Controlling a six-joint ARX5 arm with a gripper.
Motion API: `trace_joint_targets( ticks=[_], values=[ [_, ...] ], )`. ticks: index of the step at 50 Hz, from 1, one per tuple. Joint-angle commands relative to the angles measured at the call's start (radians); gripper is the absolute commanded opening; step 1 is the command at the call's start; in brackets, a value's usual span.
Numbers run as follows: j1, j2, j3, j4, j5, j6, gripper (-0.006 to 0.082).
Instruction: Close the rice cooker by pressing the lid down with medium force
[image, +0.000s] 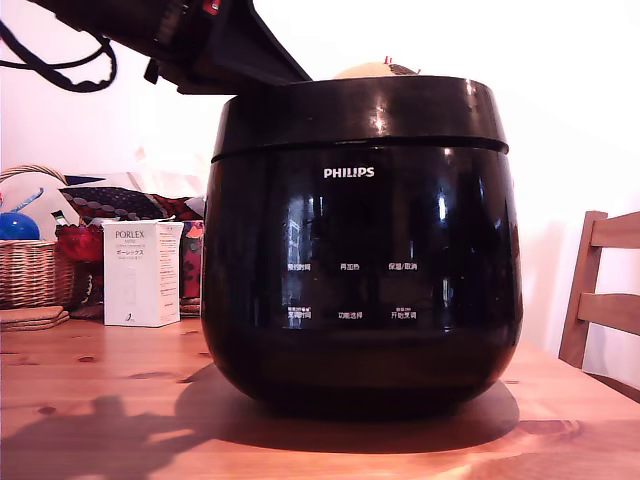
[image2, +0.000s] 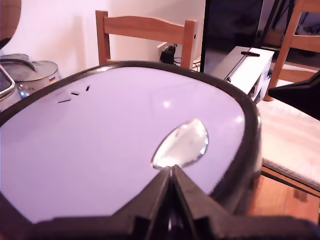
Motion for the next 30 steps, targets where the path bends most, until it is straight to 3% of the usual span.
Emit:
trace_joint_targets(
  ticks=[1, 12, 30],
  values=[
    [-0.006, 0.122, -0.115, -0.115, -0.009, 0.017, -0.0022],
    [-0.021, 0.148, -0.136, -0.106, -0.006, 0.031, -0.0022],
    [-0.022, 0.147, -0.214, 0.045, 0.02, 0.002, -0.0022]
  ],
)
